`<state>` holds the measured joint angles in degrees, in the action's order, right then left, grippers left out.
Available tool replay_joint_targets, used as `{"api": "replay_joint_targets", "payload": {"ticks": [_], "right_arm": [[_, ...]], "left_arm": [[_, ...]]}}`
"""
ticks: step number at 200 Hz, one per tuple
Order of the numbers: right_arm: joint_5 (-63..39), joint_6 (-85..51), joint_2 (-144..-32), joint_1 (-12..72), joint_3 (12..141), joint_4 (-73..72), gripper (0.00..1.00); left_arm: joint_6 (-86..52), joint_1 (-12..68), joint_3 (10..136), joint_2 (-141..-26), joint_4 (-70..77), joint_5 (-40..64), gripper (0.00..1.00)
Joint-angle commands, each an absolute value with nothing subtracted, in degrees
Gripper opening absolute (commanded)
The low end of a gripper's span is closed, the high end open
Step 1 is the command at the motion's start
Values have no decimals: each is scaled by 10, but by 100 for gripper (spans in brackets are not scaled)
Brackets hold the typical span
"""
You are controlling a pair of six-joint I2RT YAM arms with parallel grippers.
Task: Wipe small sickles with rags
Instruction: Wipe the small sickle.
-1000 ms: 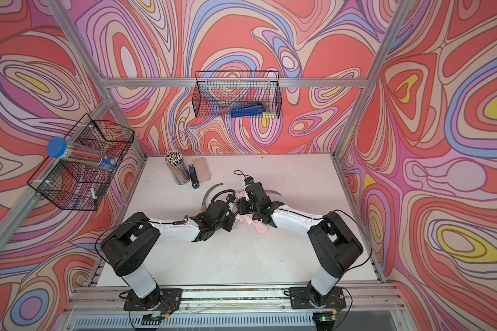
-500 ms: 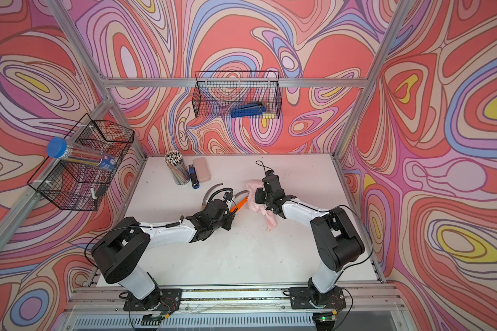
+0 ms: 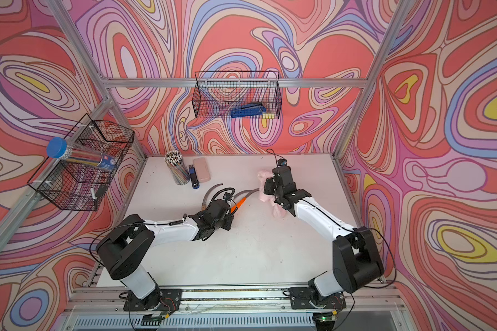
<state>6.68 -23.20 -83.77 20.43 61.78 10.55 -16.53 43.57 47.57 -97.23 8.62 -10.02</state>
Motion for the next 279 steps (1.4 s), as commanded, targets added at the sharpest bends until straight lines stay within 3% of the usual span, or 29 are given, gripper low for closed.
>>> {"api": "replay_joint_targets", "payload": {"ticks": [1, 31, 78, 111, 189, 246, 279], "right_arm": [[73, -224, -833, 186, 659, 120, 0], [2, -209, -930, 192, 754, 116, 0], [12, -166, -1119, 283, 922, 152, 0], [-65, -190, -1189, 322, 941, 114, 0], [-121, -290, -1091, 359, 731, -34, 0], [-9, -283, -1077, 353, 689, -6, 0], [21, -280, -1058, 309, 664, -7, 0]], "left_arm": [[-172, 440, 473, -962, 75, -95, 0], [-177, 442, 480, -972, 70, -99, 0], [-167, 444, 454, -949, 91, -85, 0], [-165, 445, 445, -935, 98, -92, 0], [-171, 445, 469, -965, 84, -117, 0], [-176, 445, 467, -959, 82, -121, 0], [-182, 445, 461, -957, 88, -122, 0]]}}
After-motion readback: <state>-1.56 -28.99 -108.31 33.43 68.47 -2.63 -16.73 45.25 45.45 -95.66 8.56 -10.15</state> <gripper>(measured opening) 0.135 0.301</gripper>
